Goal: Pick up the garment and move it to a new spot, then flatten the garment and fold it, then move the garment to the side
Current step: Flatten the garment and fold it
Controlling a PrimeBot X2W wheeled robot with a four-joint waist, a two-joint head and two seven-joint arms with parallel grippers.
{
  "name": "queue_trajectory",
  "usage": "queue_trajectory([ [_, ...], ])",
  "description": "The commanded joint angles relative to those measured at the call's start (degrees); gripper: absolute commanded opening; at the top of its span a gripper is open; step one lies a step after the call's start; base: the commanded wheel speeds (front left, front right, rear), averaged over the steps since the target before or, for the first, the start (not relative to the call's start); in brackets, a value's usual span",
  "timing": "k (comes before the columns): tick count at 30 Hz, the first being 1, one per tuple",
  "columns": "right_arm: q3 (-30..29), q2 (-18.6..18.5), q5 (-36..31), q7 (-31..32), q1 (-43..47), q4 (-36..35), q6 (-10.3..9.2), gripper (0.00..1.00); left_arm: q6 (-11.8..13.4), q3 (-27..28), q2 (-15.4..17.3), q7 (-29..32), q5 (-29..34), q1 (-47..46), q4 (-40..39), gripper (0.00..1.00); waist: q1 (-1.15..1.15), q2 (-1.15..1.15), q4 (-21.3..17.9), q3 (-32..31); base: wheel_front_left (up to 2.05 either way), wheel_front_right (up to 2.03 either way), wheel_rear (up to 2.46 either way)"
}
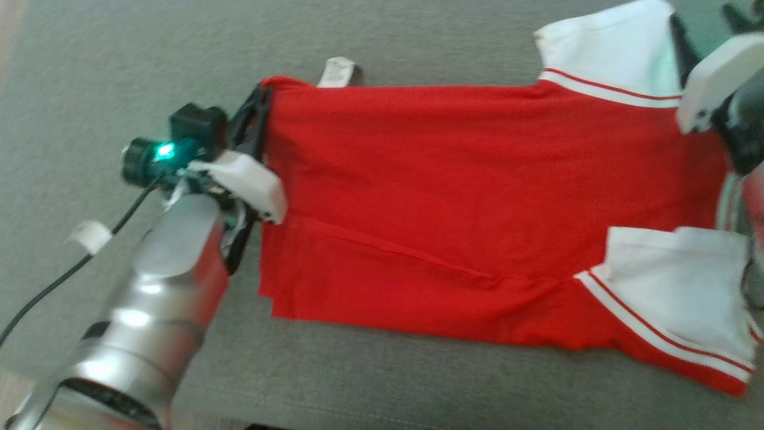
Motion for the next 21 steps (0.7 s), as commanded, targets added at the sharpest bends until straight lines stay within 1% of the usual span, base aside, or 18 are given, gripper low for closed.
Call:
queue_trajectory([
  [1,0.54,-0.86,-0.40,0.68,-2.54,-0.46,-0.05,1.00,0.14,1.07,0.94,-0.83,0.55,-3.12,-0.81,0.00,0.00,0.00,2.72,1.50,0.00,0.00,0.00],
  [6,0.06,-2.43,-2.31,3.31,-6.46,4.04,-0.05,1.00,-0.30,0.41,-2.10,-1.74,0.73,-4.16,-0.28,0.00,0.00,0.00,5.56,3.16,0.00,0.00,0.00],
  [11,-0.99,-2.78,-4.18,4.20,-8.23,7.80,-0.05,1.00,-0.59,0.28,-3.50,-2.22,0.86,-4.49,0.03,0.00,0.00,0.00,6.67,4.38,0.00,0.00,0.00],
  [12,-1.22,-2.74,-4.36,4.39,-8.44,8.51,-0.05,0.92,-0.67,0.32,-3.65,-2.26,0.86,-4.52,0.10,0.00,0.00,0.00,6.75,4.55,0.00,0.00,0.00],
  [13,-1.57,-2.63,-4.34,4.26,-8.67,9.05,-0.05,0.81,-0.75,0.37,-3.77,-2.30,0.87,-4.54,0.16,0.00,0.00,0.00,6.82,4.68,0.00,0.00,0.00],
  [14,-1.74,-2.54,-4.48,4.05,-8.88,9.47,-0.05,0.62,-0.82,0.44,-3.86,-2.33,0.90,-4.56,0.23,0.00,0.00,0.00,6.85,4.77,0.00,0.00,0.00],
  [15,-1.61,-2.45,-4.79,3.82,-9.06,9.78,-0.05,0.23,-0.87,0.54,-3.92,-2.35,0.92,-4.57,0.30,0.00,0.00,0.00,6.82,4.85,0.00,0.00,0.00],
  [16,-1.64,-2.39,-4.88,3.24,-9.28,9.90,-0.05,0.00,-0.89,0.76,-3.95,-2.36,0.93,-4.61,0.23,0.00,0.00,0.00,6.76,4.96,0.00,0.00,0.00],
  [19,-2.29,-2.56,-5.27,-0.45,-10.07,9.61,-0.05,0.00,-0.17,2.17,-3.65,-2.38,1.28,-4.55,-1.28,0.00,0.00,0.00,6.42,5.20,0.00,0.00,0.00],
  [21,-3.71,-2.55,-5.51,-4.44,-10.52,9.00,-0.05,0.00,0.71,3.48,-3.11,-2.38,1.87,-4.25,-3.01,0.00,0.00,0.00,5.91,5.02,0.00,0.00,0.00],
])
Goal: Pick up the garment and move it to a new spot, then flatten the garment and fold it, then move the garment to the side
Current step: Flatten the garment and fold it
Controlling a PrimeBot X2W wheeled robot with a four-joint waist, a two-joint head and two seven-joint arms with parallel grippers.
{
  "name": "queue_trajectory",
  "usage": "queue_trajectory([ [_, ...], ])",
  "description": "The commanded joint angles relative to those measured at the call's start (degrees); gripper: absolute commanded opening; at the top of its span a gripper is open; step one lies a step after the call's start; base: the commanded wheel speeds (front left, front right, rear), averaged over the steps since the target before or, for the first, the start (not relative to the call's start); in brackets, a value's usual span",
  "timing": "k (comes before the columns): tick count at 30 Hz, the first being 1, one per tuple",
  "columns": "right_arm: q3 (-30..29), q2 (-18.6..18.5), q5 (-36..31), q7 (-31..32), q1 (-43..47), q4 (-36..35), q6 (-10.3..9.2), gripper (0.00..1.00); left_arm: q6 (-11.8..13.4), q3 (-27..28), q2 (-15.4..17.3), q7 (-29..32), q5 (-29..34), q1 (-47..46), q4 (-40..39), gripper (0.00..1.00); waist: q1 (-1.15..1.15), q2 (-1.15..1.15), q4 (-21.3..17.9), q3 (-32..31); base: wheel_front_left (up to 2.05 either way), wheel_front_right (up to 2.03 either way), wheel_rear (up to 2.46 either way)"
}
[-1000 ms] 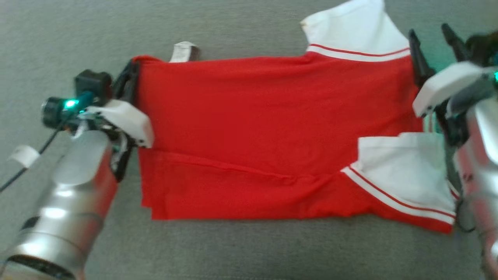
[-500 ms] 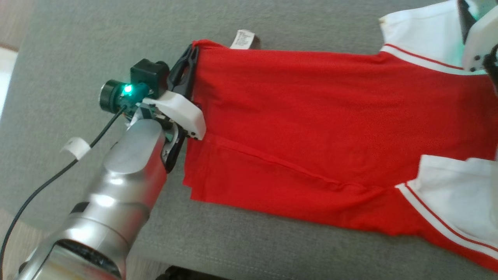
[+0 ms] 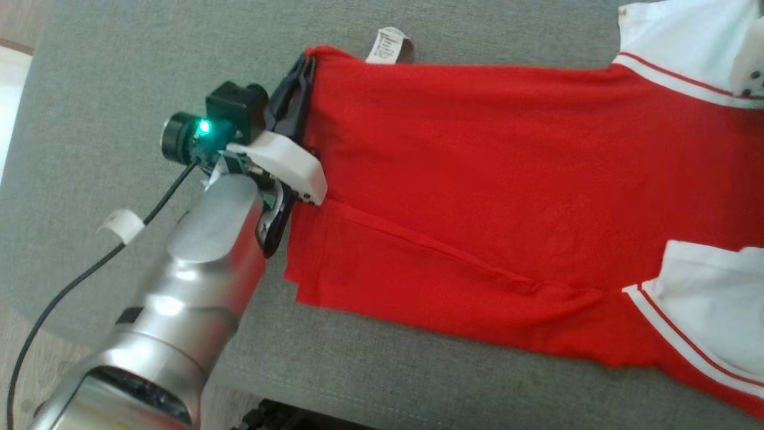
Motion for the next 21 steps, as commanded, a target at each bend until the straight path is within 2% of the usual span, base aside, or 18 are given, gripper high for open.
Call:
queue_trajectory([
  [1,-0.02,-0.06,-0.30,-1.29,-1.34,-2.03,-0.05,0.00,0.52,2.00,2.46,-0.69,0.46,-2.00,-1.61,0.00,-0.01,0.00,-0.30,-0.17,0.00,0.00,0.00],
  [7,-3.84,1.41,-0.93,-13.97,-1.52,-3.08,-0.05,0.00,3.50,6.57,4.40,-0.70,3.65,0.55,-8.25,0.00,-0.01,0.00,-2.70,-1.72,0.00,0.00,0.00],
  [10,-5.19,3.10,0.59,-18.26,-0.56,-3.66,-0.05,0.00,4.41,8.99,5.44,-0.70,5.32,2.79,-10.98,0.00,-0.01,0.00,-4.54,-3.09,0.00,0.00,0.00],
  [16,-3.69,6.42,6.57,-20.60,5.89,-9.02,-0.05,0.00,5.31,12.90,7.10,-0.70,8.10,8.41,-13.25,0.00,-0.01,0.00,-8.79,-6.26,0.00,0.00,0.00],
  [21,-1.75,7.71,13.85,-20.77,18.29,-20.86,-0.05,0.00,6.16,16.73,8.37,-0.71,10.25,15.02,-15.38,0.00,-0.01,0.00,-12.13,-9.64,0.00,0.00,0.00],
])
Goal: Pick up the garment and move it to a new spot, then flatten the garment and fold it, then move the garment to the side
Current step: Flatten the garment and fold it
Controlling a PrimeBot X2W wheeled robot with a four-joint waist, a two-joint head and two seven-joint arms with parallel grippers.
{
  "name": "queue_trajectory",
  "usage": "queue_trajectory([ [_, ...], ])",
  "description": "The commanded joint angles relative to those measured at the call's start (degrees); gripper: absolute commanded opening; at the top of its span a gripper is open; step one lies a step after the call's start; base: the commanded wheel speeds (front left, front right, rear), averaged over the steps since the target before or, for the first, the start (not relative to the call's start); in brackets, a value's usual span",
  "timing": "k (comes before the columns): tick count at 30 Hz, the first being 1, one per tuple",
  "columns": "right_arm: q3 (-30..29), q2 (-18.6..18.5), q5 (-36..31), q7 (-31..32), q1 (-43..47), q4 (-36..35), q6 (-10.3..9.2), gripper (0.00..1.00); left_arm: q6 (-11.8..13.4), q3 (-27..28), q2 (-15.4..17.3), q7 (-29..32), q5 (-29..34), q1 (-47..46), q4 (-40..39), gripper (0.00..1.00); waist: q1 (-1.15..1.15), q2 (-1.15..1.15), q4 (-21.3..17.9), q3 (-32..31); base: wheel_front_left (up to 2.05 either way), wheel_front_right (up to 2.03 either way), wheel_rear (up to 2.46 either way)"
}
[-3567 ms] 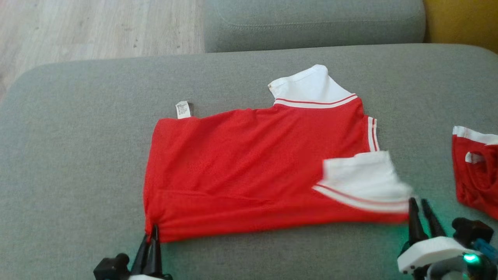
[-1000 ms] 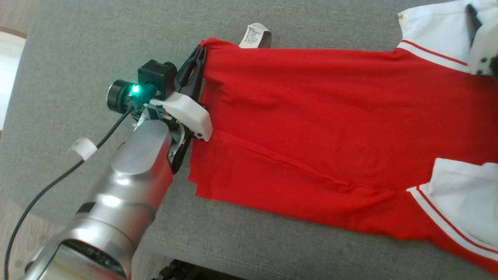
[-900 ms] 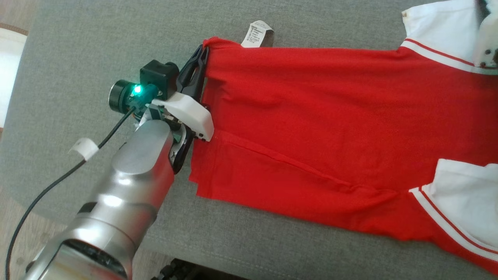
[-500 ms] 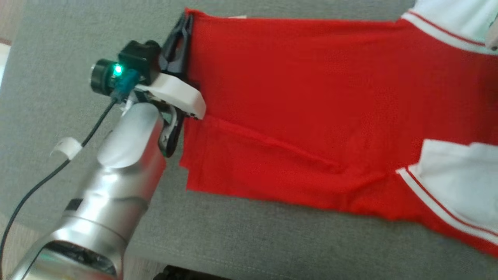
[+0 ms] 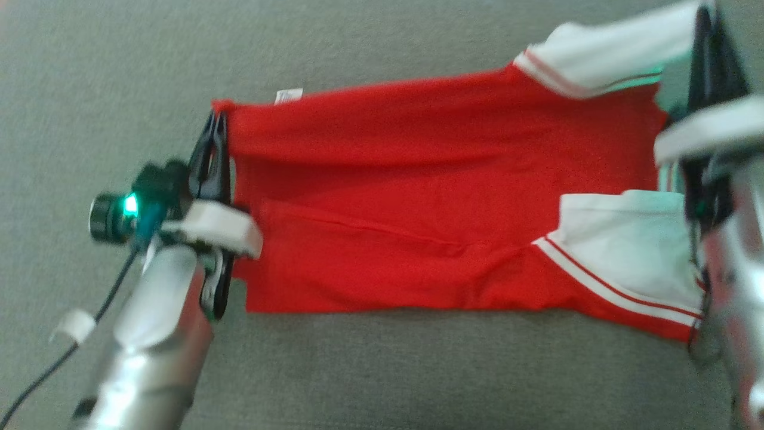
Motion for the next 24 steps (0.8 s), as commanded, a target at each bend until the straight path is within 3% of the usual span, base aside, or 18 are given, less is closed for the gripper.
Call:
queue_trajectory([
  [1,1.07,0.51,2.28,-0.60,4.85,-5.29,-0.05,0.00,0.38,3.07,2.68,-0.34,0.92,1.80,-2.13,0.00,0.00,0.00,-2.91,-3.16,0.00,0.00,0.00],
  [4,0.97,1.17,6.66,-0.61,17.11,-13.25,-0.05,0.00,0.30,5.86,2.82,-0.34,1.84,7.48,-2.62,0.00,0.00,0.00,-4.67,-5.74,0.00,0.00,0.00],
  [10,1.46,3.23,9.59,1.09,29.83,-17.99,-0.05,0.00,-0.21,8.58,1.26,-0.35,3.04,14.96,-2.16,0.00,0.00,0.00,-6.30,-8.87,0.00,0.00,0.00],
  [11,1.66,3.48,9.59,1.78,31.04,-18.00,-0.05,0.00,-0.20,9.05,0.82,-0.35,3.08,15.97,-1.88,0.11,0.00,0.00,-6.39,-9.41,0.00,0.00,0.00],
  [12,1.48,3.82,9.60,2.01,31.87,-18.11,-0.05,0.16,-0.08,9.56,0.38,-0.35,3.17,16.93,-1.81,0.46,0.00,0.00,-6.46,-9.88,0.00,0.00,0.00],
  [13,1.06,4.31,9.66,1.97,32.48,-18.26,-0.05,0.61,-0.01,10.02,-0.03,-0.35,3.34,17.92,-1.87,0.93,0.00,0.00,-6.50,-10.32,0.00,0.00,0.00],
  [14,0.62,4.78,9.56,2.04,32.97,-18.19,-0.05,1.00,0.22,10.72,-0.48,-0.35,3.41,18.94,-2.15,1.00,0.00,0.00,-6.53,-10.83,0.00,0.00,0.00],
  [24,-4.30,8.32,0.28,0.03,35.81,-15.93,-0.05,1.00,2.41,16.99,-4.29,-0.35,6.55,29.20,-11.26,1.00,0.00,0.00,-5.19,-16.04,0.00,0.00,0.00],
])
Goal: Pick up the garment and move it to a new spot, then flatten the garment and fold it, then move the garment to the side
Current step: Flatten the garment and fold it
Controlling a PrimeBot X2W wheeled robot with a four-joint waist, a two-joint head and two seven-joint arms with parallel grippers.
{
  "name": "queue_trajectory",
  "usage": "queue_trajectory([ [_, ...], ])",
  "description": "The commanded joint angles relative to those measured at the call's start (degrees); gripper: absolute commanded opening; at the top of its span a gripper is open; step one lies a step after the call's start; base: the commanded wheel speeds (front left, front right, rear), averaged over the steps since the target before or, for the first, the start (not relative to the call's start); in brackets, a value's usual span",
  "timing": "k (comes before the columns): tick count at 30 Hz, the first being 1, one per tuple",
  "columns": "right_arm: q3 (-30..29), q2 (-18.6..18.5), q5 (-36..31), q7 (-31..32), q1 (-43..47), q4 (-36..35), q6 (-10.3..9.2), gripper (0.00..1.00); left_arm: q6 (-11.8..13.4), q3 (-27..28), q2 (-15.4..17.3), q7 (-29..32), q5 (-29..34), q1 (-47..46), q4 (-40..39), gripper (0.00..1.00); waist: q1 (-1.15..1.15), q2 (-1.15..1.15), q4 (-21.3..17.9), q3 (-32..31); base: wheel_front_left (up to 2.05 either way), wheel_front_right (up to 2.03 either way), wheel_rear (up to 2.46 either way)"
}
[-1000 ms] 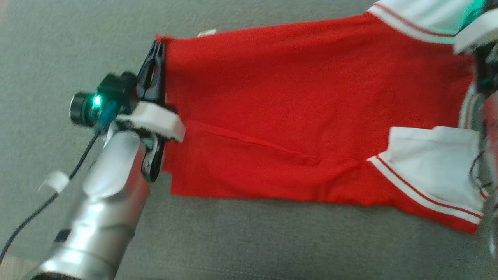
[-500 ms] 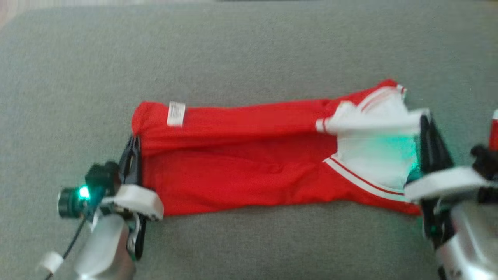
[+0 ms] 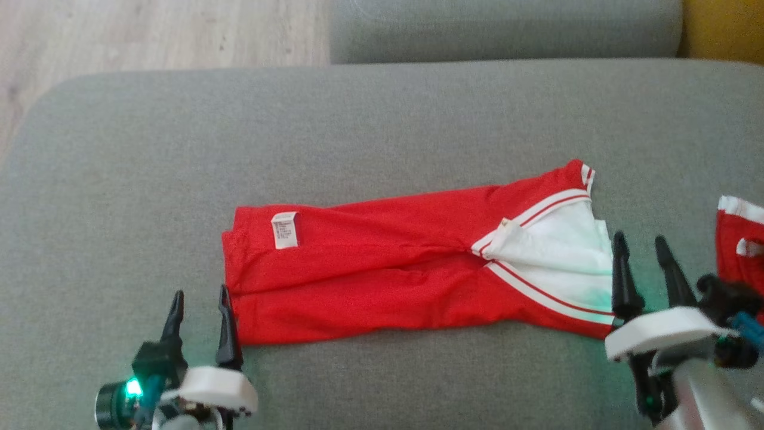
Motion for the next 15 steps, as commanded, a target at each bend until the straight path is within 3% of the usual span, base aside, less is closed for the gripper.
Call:
queue_trajectory([
  [1,0.76,0.03,-1.36,-0.86,0.21,-1.18,-0.05,1.00,0.27,2.12,0.32,-0.31,0.88,-0.51,-2.47,1.00,0.01,0.00,0.68,-1.44,0.00,0.00,0.00],
  [15,-2.57,3.25,-8.31,-1.33,4.60,1.33,-0.05,1.00,-3.18,1.66,-1.14,-0.31,5.63,7.09,-8.49,1.00,0.01,0.00,1.71,-5.72,0.00,0.00,0.00],
])
